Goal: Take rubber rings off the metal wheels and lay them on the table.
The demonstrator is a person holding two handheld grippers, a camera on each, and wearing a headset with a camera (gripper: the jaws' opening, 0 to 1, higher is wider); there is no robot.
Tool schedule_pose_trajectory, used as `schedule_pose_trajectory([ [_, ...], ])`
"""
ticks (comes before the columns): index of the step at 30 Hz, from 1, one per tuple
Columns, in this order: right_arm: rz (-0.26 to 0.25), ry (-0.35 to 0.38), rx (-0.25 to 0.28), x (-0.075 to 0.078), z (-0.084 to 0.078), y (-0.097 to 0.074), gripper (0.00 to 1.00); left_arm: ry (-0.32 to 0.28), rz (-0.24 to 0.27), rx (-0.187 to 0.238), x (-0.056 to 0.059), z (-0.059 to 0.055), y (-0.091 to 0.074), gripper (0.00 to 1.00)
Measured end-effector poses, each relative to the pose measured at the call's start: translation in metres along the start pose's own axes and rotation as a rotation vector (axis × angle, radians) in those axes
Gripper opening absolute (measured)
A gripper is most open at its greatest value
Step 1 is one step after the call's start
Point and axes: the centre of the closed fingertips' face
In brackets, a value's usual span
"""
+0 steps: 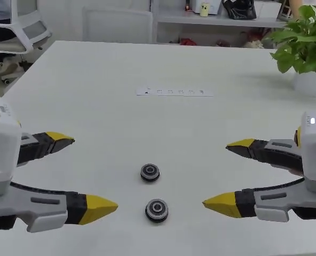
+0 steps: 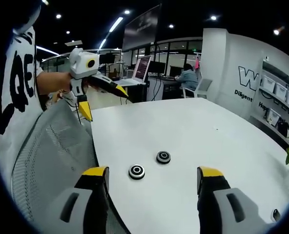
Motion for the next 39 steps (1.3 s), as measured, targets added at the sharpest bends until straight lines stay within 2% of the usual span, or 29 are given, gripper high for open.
schedule_pose_trajectory([
  [11,0.021,0.007,0.001,0.008,-0.002,0.011,0.7,0.019,-0.019,-0.017,-0.003,-0.003,0.013,0.84],
  [25,0.069,-0.049,0.001,0.006,-0.002,0.03,0.65,0.025,-0.043,-0.028,-0.003,-0.008,0.025,0.83],
  [39,0.124,-0.107,-0.046,0.007,-0.017,0.048,0.61,0.052,-0.08,-0.057,0.0,-0.016,0.039,0.82],
])
Point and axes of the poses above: the centre of the closed fingertips' face, and the gripper's own axes: y roughly forward along the fingers, x roughly to its right, z roughly out of its top, and after that the axes turned 4 degrees about -x, right-handed
